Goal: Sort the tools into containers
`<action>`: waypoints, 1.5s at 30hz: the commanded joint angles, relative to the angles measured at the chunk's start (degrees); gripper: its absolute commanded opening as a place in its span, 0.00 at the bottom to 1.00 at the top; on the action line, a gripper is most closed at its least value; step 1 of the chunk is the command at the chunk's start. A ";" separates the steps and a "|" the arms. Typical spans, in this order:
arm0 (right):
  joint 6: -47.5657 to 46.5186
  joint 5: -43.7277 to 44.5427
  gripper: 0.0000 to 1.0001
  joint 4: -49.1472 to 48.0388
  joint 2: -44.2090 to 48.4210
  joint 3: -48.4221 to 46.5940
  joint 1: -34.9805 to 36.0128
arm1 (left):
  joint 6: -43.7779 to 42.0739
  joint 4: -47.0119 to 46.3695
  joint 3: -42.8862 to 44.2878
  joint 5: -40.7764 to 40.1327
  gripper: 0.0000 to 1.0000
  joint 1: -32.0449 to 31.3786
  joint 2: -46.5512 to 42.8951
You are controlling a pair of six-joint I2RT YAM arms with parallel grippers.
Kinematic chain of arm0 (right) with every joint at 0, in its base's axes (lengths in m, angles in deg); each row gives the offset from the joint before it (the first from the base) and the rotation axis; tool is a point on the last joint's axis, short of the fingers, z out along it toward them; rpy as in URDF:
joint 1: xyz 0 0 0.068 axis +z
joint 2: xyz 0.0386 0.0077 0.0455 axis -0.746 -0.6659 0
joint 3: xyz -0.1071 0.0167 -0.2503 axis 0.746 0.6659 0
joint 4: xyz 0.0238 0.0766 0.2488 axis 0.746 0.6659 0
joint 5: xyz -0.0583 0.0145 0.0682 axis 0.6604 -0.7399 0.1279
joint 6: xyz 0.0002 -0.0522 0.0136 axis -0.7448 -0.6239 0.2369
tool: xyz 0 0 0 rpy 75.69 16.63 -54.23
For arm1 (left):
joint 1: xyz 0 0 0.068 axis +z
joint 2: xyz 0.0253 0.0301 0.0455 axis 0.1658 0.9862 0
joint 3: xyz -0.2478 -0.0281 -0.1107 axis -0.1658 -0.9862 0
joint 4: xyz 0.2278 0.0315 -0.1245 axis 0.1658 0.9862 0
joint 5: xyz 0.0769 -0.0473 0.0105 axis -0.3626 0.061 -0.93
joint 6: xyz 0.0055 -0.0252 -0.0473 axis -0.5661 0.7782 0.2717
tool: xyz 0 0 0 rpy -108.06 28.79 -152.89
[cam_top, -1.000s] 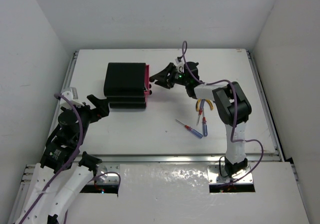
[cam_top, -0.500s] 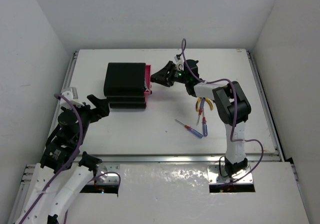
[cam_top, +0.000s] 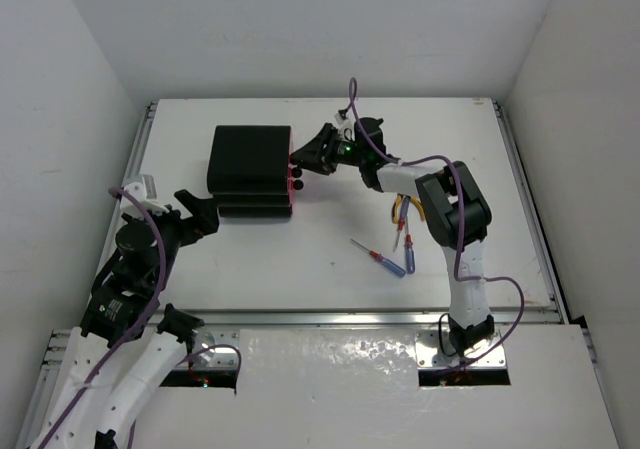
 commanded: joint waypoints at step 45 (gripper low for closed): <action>-1.93 -1.51 0.57 -0.79 -0.32 -2.51 1.02 | -0.54 -2.53 0.09 0.29 0.88 -0.61 -1.35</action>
